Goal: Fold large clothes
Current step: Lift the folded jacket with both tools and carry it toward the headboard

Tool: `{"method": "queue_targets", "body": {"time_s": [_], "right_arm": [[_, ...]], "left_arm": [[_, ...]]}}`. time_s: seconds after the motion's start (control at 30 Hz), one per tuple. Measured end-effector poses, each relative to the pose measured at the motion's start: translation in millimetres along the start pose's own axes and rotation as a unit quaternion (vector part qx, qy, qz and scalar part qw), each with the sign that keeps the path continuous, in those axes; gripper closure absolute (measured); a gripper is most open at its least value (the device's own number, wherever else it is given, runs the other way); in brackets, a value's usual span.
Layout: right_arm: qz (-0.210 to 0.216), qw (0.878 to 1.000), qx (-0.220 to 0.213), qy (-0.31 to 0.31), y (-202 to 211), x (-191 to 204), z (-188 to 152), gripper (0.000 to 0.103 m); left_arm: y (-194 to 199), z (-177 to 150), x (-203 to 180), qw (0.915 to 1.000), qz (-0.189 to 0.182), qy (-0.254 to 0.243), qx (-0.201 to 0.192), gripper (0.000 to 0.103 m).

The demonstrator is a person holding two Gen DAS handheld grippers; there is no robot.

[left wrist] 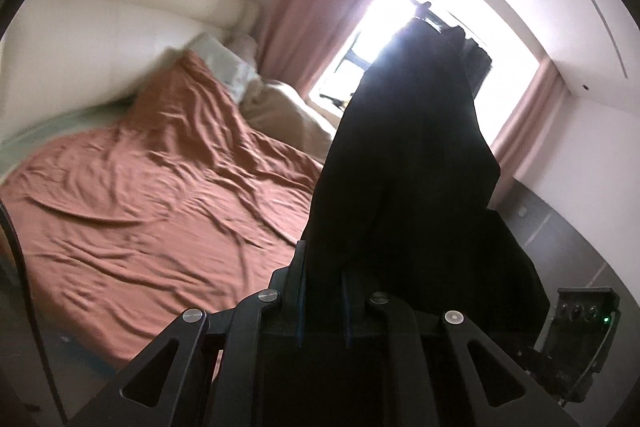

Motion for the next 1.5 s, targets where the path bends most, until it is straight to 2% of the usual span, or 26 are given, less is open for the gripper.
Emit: {"method": "queue_targets", "body": {"time_s": [0.47,0.73,0.9,1.1,1.27,1.5], "right_arm": [[0.061,0.997,0.041,0.021,-163,39,24,0.092],[0.103,0.993,0.057,0.008,-256,49,30,0.092],[0.126,0.989,0.074,-0.012,-319,51,28,0.092],[0.144,0.982,0.118,-0.029,-400,39,23,0.092],[0.151,0.976,0.144,-0.056,-465,22,20,0.092],[0.146,0.975,0.155,-0.067,-516,-7,31,0.092]], "left_arm": [[55,70,148,0.9951,0.091,0.019,-0.035,0.09],[63,115,219,0.988,0.146,0.014,-0.047,0.09],[52,134,267,0.9817,0.183,0.024,-0.047,0.09],[25,143,327,0.9742,0.22,0.028,-0.044,0.09],[-10,146,383,0.967,0.25,0.045,-0.02,0.09],[-76,154,434,0.9621,0.269,0.039,0.021,0.09]]}}
Point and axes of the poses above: each gripper's, at about its wrist camera, not at the fingertips, and y roughly against the way its jaws point, x to its left, z to its top, the point moved 6 cm from there along -y, roughly the way its jaws point, and after that the axes turned 1 degree about x, right-handed, at the moved point
